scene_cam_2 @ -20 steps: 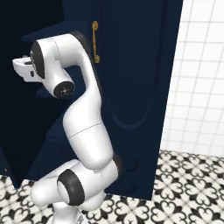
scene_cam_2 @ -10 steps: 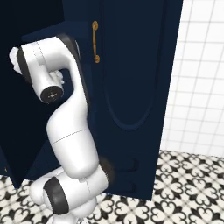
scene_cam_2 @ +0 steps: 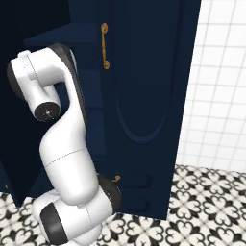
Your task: Pick the kettle from the counter and place it on the tray. Then pick the mug from the cabinet and place it on the tray. Then close the cabinet doors.
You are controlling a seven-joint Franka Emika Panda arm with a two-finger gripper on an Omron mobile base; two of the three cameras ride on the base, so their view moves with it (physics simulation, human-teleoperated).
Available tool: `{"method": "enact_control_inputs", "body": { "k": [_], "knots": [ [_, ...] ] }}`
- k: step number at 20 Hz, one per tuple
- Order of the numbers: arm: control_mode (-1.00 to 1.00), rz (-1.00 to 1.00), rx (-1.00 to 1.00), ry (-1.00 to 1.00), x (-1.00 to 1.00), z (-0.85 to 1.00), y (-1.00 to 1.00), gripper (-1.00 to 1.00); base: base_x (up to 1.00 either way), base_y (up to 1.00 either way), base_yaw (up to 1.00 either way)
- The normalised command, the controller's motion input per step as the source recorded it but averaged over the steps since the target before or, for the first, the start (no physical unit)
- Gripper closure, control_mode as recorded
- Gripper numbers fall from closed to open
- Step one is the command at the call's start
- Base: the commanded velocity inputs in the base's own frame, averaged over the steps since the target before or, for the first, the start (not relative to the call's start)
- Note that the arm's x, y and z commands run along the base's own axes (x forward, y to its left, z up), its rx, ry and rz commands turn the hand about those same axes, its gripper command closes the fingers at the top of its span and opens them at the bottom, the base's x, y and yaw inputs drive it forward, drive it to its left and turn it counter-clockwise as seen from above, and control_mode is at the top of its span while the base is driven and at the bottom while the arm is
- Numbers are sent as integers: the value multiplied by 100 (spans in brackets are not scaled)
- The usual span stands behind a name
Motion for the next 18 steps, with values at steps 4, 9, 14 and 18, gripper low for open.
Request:
{"method": "enact_control_inputs", "body": {
  "k": [4,9,14,18],
  "knots": [
    [-100,10,59,85,-39,17,7,-100,0,0,0],
    [-100,10,59,85,-36,16,8,-100,0,0,0],
    [-100,10,60,84,-42,16,7,-100,0,0,0],
    [-100,10,59,82,-50,18,11,-100,0,0,0]
  ]
}}
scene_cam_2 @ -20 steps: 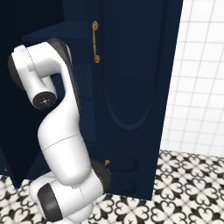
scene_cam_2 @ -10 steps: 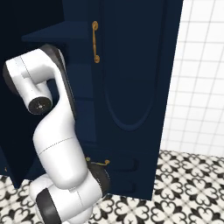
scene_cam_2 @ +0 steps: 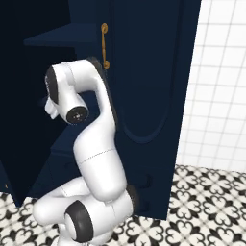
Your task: Pick the kettle from the counter and place it on the tray. Then pick the mug from the cabinet and place it on the tray. Then close the cabinet doors.
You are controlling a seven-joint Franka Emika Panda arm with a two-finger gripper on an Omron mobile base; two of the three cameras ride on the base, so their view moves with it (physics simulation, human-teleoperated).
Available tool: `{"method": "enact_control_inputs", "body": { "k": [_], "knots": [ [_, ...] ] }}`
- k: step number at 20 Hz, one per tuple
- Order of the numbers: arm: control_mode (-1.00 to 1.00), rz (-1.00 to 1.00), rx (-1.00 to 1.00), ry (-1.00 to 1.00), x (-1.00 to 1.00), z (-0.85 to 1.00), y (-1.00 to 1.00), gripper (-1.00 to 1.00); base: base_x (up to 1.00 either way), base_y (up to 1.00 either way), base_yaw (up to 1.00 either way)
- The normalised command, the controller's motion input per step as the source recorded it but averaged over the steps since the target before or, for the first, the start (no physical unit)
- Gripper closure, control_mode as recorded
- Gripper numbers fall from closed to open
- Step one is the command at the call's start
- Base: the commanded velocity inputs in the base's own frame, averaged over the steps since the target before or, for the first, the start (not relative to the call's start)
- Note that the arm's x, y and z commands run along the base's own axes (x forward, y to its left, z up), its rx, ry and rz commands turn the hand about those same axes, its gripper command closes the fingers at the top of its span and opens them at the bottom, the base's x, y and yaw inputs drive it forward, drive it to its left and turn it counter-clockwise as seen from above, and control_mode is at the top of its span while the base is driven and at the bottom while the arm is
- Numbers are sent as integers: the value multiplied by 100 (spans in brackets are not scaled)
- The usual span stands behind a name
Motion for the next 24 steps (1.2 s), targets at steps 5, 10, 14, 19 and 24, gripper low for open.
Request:
{"method": "enact_control_inputs", "body": {
  "k": [5,10,14,19,24],
  "knots": [
    [-100,4,53,69,-57,40,13,-100,0,0,0],
    [-100,-4,10,4,-35,61,-4,-100,0,0,0],
    [-100,-15,-61,-93,-6,5,4,-100,0,0,0],
    [-100,-6,-63,-100,-11,-21,4,-100,0,0,0],
    [-100,-2,-67,-100,-42,-19,30,-100,0,0,0]
  ]
}}
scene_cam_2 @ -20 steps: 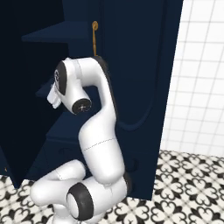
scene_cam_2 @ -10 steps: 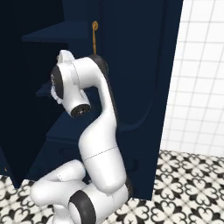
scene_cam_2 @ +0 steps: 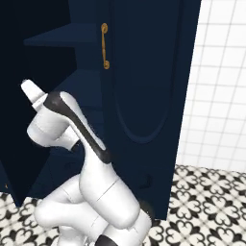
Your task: Pick the kettle from the counter and place it on the tray. Then pick the mug from the cabinet and place it on the tray. Then close the cabinet doors.
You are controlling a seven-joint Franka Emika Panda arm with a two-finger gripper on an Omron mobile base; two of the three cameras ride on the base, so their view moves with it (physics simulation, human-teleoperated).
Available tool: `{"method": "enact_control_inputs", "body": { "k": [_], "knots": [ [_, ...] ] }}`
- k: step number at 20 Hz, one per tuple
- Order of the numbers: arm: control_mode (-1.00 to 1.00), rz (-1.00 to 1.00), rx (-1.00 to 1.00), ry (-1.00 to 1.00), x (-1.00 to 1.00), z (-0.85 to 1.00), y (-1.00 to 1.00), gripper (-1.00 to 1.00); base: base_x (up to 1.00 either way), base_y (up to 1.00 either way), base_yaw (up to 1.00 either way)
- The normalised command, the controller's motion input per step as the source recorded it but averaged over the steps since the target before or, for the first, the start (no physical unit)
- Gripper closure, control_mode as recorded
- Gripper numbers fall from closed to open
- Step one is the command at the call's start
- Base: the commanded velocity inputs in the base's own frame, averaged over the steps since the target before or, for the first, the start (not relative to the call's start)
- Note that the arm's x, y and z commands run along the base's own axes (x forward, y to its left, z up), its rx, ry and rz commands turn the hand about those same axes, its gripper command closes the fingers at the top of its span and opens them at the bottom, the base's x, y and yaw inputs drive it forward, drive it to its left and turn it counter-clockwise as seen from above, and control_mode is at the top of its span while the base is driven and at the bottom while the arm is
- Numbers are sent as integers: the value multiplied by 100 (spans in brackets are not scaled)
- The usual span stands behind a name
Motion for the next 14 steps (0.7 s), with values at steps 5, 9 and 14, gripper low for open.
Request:
{"method": "enact_control_inputs", "body": {
  "k": [5,9,14],
  "knots": [
    [-100,-5,-68,-100,-50,-3,35,-100,0,0,0],
    [-100,-8,-68,-100,-44,-3,43,-100,0,0,0],
    [-100,-7,-66,-100,-48,0,41,-100,0,0,0]
  ]
}}
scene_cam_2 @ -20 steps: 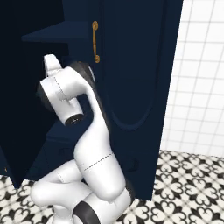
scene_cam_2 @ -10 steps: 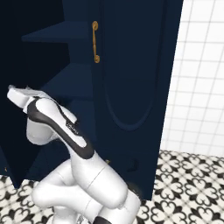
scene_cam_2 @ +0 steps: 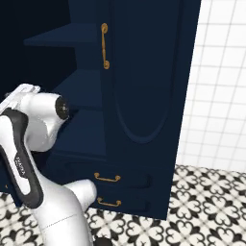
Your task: Pick the kettle from the counter and place it on the tray. Then pick the mug from the cabinet and place it on the tray. Then close the cabinet doors.
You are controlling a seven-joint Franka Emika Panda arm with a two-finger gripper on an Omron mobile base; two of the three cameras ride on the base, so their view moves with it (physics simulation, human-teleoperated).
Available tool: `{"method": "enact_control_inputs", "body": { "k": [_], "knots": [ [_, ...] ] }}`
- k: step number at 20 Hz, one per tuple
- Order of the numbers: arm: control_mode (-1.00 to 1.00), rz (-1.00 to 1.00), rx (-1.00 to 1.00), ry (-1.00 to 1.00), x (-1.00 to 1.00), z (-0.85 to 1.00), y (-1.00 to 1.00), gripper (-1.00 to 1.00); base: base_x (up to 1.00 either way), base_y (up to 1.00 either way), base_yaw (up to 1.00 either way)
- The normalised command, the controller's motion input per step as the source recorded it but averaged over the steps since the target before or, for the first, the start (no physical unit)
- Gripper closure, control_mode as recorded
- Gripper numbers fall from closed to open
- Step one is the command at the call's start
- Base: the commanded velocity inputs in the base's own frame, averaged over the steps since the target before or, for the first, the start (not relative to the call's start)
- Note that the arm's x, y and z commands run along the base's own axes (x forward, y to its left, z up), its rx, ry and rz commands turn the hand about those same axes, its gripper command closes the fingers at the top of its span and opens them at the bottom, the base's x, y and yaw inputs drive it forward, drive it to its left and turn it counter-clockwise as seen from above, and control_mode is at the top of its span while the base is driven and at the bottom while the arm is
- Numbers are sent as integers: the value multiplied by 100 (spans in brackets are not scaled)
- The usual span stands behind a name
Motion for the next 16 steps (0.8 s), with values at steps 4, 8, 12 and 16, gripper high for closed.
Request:
{"method": "enact_control_inputs", "body": {
  "k": [4,8,12,16],
  "knots": [
    [-100,-9,-63,-100,-72,0,40,-100,0,0,0],
    [-100,-10,-66,-97,-63,0,60,-100,0,0,0],
    [-100,-13,-62,-60,-41,0,85,-100,0,0,0],
    [-100,-19,-52,-34,-3,-9,79,-100,0,0,0]
  ]
}}
